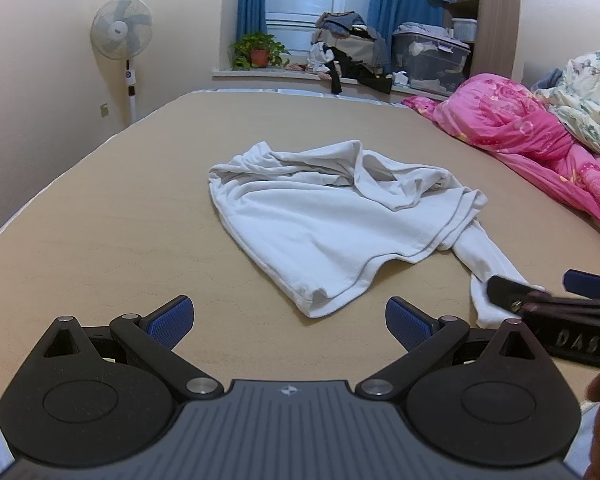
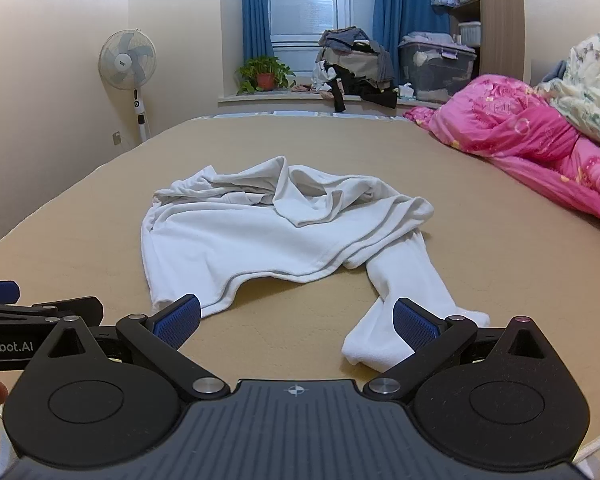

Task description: Fold small clothes

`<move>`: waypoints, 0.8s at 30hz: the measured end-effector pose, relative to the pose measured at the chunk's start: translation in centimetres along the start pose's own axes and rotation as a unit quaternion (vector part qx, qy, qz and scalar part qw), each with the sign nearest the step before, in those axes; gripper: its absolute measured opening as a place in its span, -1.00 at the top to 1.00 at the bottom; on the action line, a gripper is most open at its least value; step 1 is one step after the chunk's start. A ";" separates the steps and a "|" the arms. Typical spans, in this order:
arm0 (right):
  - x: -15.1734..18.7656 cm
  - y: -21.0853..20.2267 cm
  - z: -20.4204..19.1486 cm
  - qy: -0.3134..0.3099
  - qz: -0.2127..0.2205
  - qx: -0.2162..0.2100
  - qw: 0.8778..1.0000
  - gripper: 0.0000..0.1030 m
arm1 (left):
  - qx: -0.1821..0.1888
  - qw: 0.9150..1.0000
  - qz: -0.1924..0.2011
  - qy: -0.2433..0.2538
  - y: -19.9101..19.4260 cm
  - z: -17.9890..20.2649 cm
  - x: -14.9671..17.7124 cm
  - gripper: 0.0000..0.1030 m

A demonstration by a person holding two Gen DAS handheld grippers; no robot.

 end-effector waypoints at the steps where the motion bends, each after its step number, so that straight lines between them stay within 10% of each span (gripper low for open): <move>1: -0.1 -0.1 0.2 0.004 0.003 0.004 1.000 -0.88 | -0.001 1.000 -0.003 -0.005 0.2 -0.3 0.0 -0.99; 8: -1.3 -0.4 2.0 0.042 0.036 0.010 0.998 -0.87 | 0.000 0.999 -0.033 -0.032 2.8 -2.1 -0.2 -0.29; 22: -2.9 1.0 5.6 0.099 0.000 0.032 0.995 -0.60 | 0.081 0.964 -0.153 -0.201 16.9 -3.1 -4.8 -0.33; 24: -2.8 1.1 5.9 0.104 -0.003 0.026 0.994 -0.47 | 0.040 0.976 -0.151 -0.154 17.1 -1.8 -5.2 0.36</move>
Point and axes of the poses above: each gripper's, at about its wrist camera, not at the fingertips, and y roughly the way its jaws point, z to its right, x to its underside, the point moved 4 cm from there along y, roughly the way its jaws point, and after that the axes turned 13 degrees about -z, right-handed, at the moved point
